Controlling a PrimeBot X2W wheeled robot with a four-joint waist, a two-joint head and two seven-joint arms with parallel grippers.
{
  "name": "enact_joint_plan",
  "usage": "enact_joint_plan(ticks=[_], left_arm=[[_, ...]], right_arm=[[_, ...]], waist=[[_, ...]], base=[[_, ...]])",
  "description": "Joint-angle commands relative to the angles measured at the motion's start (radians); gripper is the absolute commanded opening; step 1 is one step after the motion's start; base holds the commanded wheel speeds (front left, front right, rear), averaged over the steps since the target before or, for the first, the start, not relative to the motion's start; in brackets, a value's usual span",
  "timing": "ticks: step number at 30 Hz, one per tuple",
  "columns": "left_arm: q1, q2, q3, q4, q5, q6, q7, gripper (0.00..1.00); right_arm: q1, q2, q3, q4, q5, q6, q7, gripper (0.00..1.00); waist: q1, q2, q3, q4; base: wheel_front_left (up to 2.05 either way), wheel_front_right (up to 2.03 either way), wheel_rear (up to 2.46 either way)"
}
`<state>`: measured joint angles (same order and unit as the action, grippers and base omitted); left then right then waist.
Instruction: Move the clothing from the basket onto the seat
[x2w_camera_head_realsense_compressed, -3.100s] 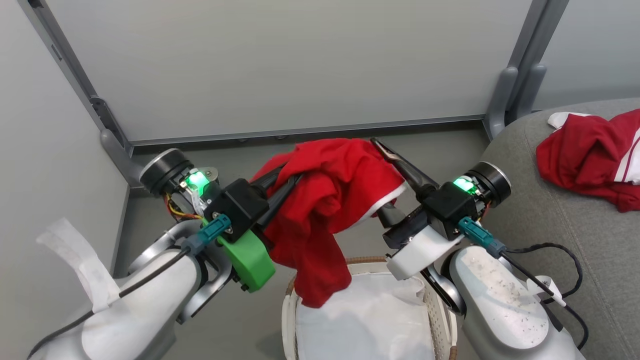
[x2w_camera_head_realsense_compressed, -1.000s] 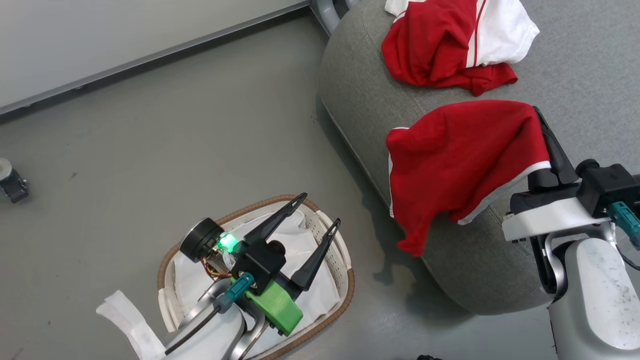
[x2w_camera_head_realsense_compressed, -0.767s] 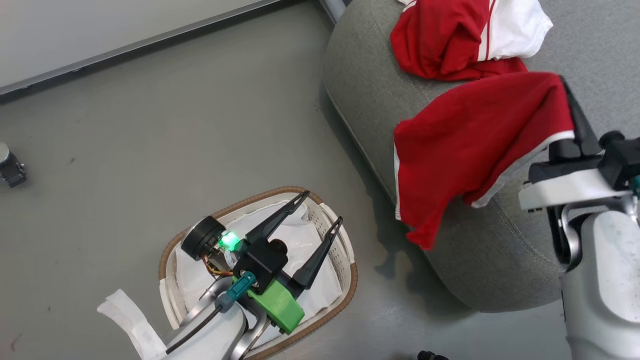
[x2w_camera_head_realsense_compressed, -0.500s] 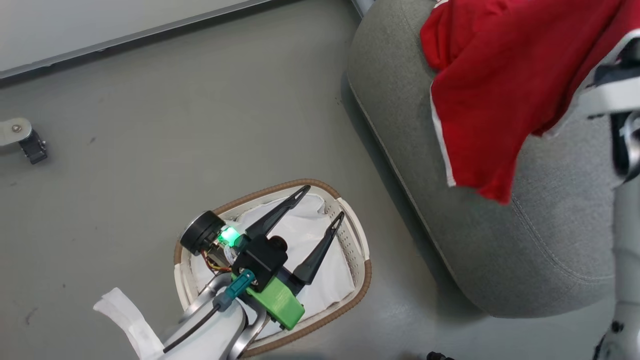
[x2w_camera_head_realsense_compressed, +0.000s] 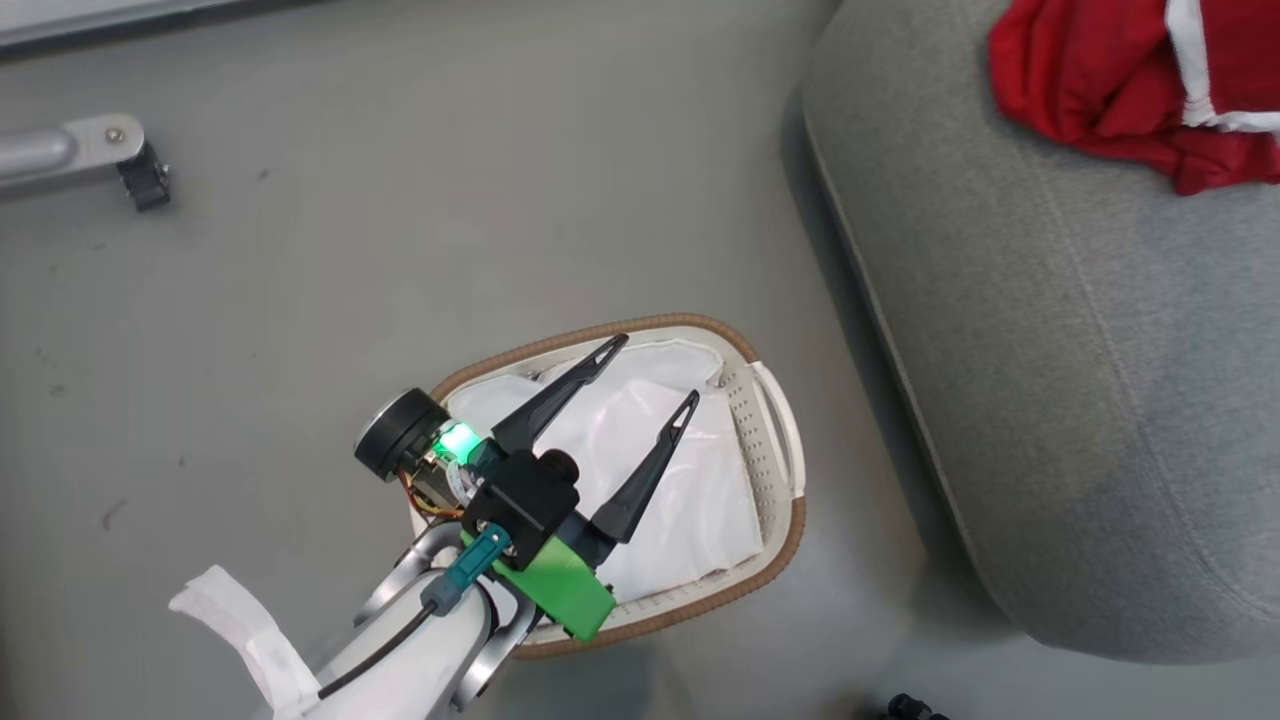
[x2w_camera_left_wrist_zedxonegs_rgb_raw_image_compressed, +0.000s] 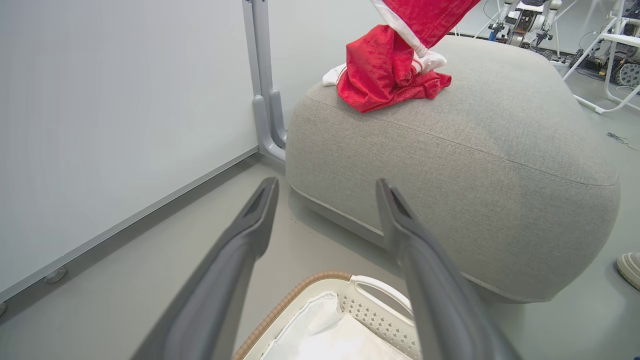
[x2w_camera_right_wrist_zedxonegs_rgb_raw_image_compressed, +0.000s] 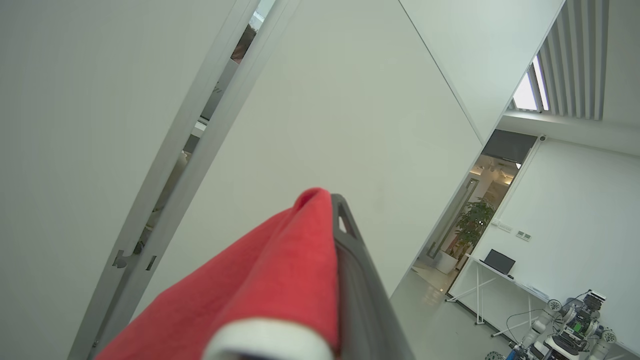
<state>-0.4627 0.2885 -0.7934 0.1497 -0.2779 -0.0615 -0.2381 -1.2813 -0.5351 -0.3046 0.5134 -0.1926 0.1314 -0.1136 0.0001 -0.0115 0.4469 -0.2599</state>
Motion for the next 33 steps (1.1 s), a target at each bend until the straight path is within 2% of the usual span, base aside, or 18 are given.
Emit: enact_joint_plan(ticks=[1, 5, 9, 16, 23, 25, 26, 27, 28, 29, 33], left_arm=[[-0.022, 0.007, 0.0, -0.008, 0.011, 0.007, 0.005, 1.0], [-0.038, 0.005, -0.008, -0.025, 0.016, 0.006, 0.015, 1.0], [-0.055, 0.007, -0.009, -0.045, 0.022, 0.013, 0.026, 1.0], [-0.064, 0.024, -0.016, -0.066, 0.032, 0.023, 0.05, 1.0], [-0.052, 0.041, -0.018, -0.078, 0.027, 0.03, 0.064, 1.0], [-0.048, 0.047, -0.016, -0.08, 0.024, 0.034, 0.066, 1.0], [-0.047, 0.049, -0.016, -0.082, 0.023, 0.034, 0.067, 1.0], [-0.045, 0.051, -0.015, -0.083, 0.021, 0.035, 0.068, 1.0], [-0.044, 0.053, -0.015, -0.084, 0.019, 0.037, 0.067, 1.0], [-0.043, 0.052, -0.014, -0.085, 0.018, 0.036, 0.067, 1.0], [-0.032, 0.043, -0.007, -0.08, -0.001, 0.044, 0.057, 1.0]], right_arm=[[0.001, -0.012, -0.01, 0.034, -0.013, -0.001, 0.004, 0.0], [0.036, -0.038, -0.061, 0.116, -0.028, -0.001, -0.016, 0.0], [0.119, -0.01, -0.13, 0.207, -0.054, -0.001, -0.062, 0.0], [0.24, 0.098, -0.251, 0.342, -0.13, -0.001, -0.123, 0.0], [0.309, 0.191, -0.314, 0.384, -0.186, -0.001, -0.149, 0.0], [0.326, 0.215, -0.325, 0.376, -0.193, -0.001, -0.15, 0.2], [0.336, 0.228, -0.327, 0.367, -0.192, -0.002, -0.151, 0.47], [0.342, 0.237, -0.324, 0.354, -0.187, -0.001, -0.152, 0.55], [0.355, 0.248, -0.318, 0.338, -0.179, -0.001, -0.152, 0.92], [0.363, 0.256, -0.314, 0.322, -0.163, -0.002, -0.152, 1.0], [0.435, 0.289, -0.265, 0.242, -0.097, -0.001, -0.152, 1.0]], waist=[[-0.0001, 0.0115, 0.059, 0.059], [-0.0001, 0.0115, 0.097, 0.096], [-0.0001, 0.0115, 0.134, 0.112], [-0.0001, 0.0115, 0.169, 0.097], [-0.0001, 0.0115, 0.164, 0.058], [-0.0001, 0.0115, 0.158, 0.045], [-0.0001, 0.0115, 0.155, 0.037], [-0.0001, 0.0115, 0.152, 0.032], [-0.0001, 0.0115, 0.148, 0.025], [-0.0001, 0.0115, 0.143, 0.02], [-0.0001, 0.0115, 0.113, 0.0]], base=[[0.0, 0.0, 0.0], [0.0, 0.0, 0.0], [0.0, 0.0, 0.0], [0.0, 0.0, 0.0], [0.0, 0.0, 0.0], [0.0, 0.0, 0.0], [0.0, 0.0, 0.0], [0.0, 0.0, 0.0], [0.0, 0.0, 0.0], [0.0, 0.0, 0.0], [0.0, 0.0, 0.0]])
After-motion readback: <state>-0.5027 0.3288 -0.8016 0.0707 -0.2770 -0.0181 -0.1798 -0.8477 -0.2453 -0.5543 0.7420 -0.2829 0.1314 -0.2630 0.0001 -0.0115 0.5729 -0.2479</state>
